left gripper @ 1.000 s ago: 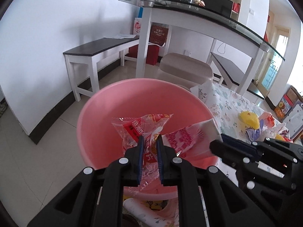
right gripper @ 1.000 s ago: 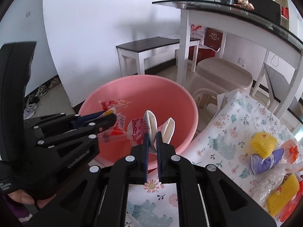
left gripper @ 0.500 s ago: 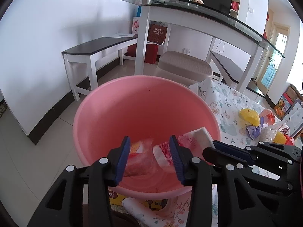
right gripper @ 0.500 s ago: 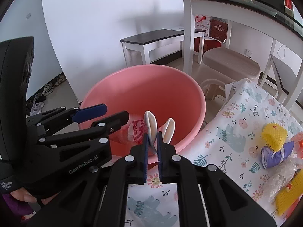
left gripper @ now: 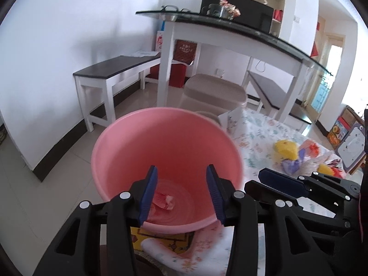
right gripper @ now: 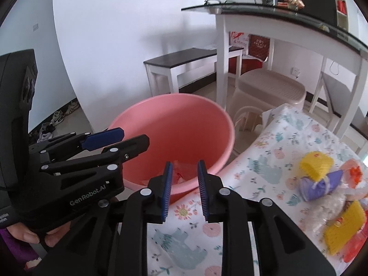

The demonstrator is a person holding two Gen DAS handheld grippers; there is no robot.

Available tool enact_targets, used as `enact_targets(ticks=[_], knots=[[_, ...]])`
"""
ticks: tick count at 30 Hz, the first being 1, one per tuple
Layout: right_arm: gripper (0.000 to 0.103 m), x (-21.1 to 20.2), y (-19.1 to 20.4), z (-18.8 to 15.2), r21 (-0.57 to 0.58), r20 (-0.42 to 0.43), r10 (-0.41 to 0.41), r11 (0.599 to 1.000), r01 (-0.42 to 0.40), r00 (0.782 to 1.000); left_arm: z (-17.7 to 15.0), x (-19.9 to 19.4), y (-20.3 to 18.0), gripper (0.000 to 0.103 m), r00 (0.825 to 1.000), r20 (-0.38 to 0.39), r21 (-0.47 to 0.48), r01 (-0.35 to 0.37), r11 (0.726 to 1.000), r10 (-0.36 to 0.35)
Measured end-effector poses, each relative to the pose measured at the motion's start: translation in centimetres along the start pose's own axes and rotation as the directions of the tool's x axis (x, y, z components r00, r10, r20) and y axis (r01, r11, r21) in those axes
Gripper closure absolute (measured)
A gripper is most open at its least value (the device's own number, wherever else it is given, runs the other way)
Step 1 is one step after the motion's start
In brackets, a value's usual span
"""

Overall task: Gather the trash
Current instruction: 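Move the left gripper back over the table to the clear plastic bag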

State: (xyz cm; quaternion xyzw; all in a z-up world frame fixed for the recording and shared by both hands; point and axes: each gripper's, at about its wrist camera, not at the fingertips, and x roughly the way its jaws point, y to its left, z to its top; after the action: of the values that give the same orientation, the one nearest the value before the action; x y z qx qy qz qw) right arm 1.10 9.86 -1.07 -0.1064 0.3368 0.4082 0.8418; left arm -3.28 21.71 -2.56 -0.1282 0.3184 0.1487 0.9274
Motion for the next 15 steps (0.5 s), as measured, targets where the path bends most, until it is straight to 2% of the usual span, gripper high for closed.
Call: enact_targets(ticks=[10,15], knots=[[0.08,-5.5,-4.7,-2.1,0.097,0.046,-0.103,0.99,0.099,0.994,0.0,-2.1,-5.1,0.06,0.992,0.044,0.072,0.113,0.991,-0.117],[0.08,-8.8,-7.3,-3.5,0.131,0.062,-0.186,0.975,0.177,0.981,-0.3,-2.8,-8.0,0.06,0.979,0.032,0.119,0.198,0.973,-0.203]])
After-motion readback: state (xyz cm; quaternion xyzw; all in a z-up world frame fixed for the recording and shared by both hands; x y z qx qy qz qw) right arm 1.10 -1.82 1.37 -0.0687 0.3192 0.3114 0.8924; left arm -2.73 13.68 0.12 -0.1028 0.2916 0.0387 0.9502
